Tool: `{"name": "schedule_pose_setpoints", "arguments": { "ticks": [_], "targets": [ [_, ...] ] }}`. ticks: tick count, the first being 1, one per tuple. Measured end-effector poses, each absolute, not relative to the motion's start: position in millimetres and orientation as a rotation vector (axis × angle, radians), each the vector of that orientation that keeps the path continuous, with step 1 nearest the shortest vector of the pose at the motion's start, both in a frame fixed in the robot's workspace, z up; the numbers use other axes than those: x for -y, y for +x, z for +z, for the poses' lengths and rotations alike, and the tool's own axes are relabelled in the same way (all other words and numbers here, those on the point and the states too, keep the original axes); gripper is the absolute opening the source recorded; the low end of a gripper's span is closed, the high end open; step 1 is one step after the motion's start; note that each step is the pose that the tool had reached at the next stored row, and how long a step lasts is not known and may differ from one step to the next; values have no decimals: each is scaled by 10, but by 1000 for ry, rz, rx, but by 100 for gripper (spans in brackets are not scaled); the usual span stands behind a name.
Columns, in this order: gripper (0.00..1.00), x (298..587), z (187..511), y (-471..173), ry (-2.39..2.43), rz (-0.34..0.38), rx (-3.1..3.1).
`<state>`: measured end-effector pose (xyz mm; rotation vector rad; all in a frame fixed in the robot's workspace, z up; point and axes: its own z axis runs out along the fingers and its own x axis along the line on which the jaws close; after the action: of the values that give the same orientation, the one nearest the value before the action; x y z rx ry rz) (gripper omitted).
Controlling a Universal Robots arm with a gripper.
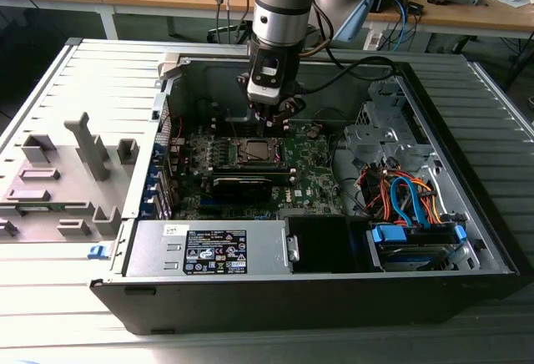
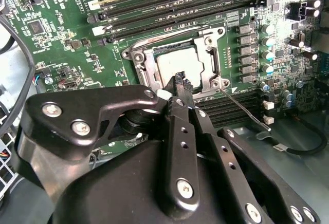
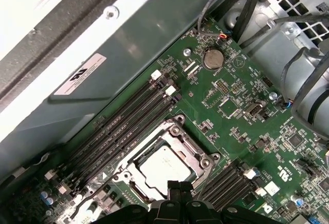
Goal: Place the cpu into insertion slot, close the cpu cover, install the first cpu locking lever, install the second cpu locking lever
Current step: 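Install the first cpu locking lever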
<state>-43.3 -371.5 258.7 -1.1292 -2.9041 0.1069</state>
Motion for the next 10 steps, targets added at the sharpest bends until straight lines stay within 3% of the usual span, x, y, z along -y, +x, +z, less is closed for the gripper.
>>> {"name": "schedule_pose_setpoints", "arguments": {
  "ticks": [10],
  "targets": [
    [11,3715,2587,-433,-1099,107,2916]
  ]
}}
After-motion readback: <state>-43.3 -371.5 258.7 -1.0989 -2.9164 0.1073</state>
